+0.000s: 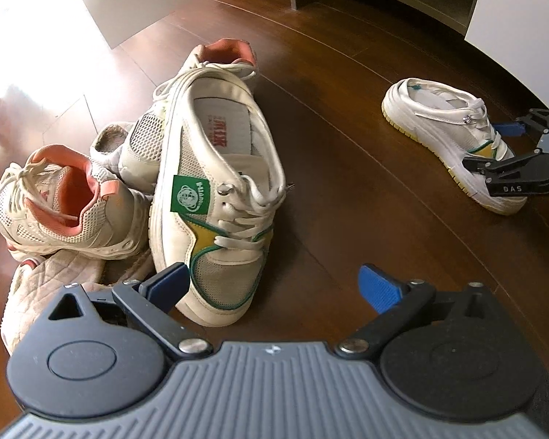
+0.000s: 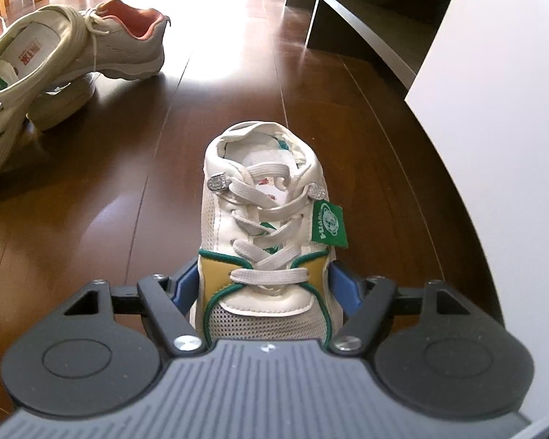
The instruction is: Organize scattered shoes
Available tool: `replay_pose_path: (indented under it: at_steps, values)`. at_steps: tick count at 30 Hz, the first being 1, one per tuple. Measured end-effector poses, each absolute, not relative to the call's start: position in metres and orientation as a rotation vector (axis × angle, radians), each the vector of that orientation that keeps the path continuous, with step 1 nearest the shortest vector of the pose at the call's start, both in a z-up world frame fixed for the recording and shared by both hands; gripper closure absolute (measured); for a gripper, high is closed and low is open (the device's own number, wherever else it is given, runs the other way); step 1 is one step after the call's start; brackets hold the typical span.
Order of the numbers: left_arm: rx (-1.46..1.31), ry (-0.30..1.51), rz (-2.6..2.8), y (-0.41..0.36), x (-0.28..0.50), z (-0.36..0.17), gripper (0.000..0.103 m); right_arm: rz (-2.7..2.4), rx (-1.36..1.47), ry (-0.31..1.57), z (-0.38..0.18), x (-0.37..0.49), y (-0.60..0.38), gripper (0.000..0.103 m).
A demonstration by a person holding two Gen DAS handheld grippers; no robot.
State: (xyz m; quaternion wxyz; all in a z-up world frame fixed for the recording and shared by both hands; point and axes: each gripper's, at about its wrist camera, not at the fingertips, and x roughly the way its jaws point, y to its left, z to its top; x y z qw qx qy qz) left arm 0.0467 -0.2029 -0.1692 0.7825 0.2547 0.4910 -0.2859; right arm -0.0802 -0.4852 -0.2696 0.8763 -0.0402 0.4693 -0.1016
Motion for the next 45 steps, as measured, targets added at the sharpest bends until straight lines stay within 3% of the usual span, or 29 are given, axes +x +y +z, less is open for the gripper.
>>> replay_pose_path:
  at_steps: [4,8,13,22,24,26,27,30,32,34,38,39,40,43,45]
  values:
    - [0.553,1.036,-0.598,-0.195,0.049,-0.162,0.002,-0.214,-0.107,1.029,-0.267,-0.074,-0.481,0.025]
    - [0.574,0.998,-0.555,-0.179,0.052,-0.157,0.002,-0.294,-0.091,1.004,-0.243,-0.082,-0.459,0.025]
    - [0.632,0.947,-0.528,-0.159,0.055,-0.162,0.003,-0.248,0.33,0.835,-0.204,-0.108,-0.418,0.025]
    - [0.8,0.862,-0.663,-0.151,0.045,-0.188,0.003,-0.133,0.546,0.836,-0.206,-0.061,-0.375,0.025]
    - [0.818,0.86,-0.686,-0.149,0.048,-0.195,0.01,-0.141,0.556,0.81,-0.206,-0.046,-0.37,0.026]
    - [0.826,0.863,-0.69,-0.147,0.054,-0.199,0.024,-0.142,0.581,0.796,-0.209,-0.039,-0.372,0.033]
    - [0.828,0.871,-0.686,-0.147,0.058,-0.202,0.025,-0.142,0.619,0.788,-0.213,-0.031,-0.372,0.035]
    - [0.822,0.874,-0.687,-0.145,0.067,-0.209,0.025,-0.131,0.72,0.765,-0.222,-0.011,-0.372,0.039]
    - [0.82,0.87,-0.694,-0.145,0.07,-0.211,0.025,-0.12,0.748,0.756,-0.227,-0.002,-0.368,0.055]
    - [0.822,0.866,-0.707,-0.148,0.072,-0.216,0.025,-0.116,0.774,0.77,-0.236,0.014,-0.361,0.062]
    - [0.833,0.865,-0.708,-0.152,0.075,-0.221,0.025,-0.148,0.823,0.813,-0.254,0.033,-0.352,0.066]
    - [0.83,0.868,-0.709,-0.153,0.077,-0.223,0.025,-0.149,0.832,0.826,-0.259,0.037,-0.35,0.071]
    - [0.826,0.875,-0.71,-0.154,0.079,-0.225,0.025,-0.149,0.839,0.837,-0.263,0.04,-0.347,0.089]
    - [0.815,0.907,-0.73,-0.156,0.084,-0.232,0.026,-0.137,0.801,0.823,-0.265,0.044,-0.338,0.091]
    - [0.827,0.907,-0.749,-0.156,0.082,-0.236,0.036,-0.101,0.747,0.814,-0.258,0.044,-0.33,0.092]
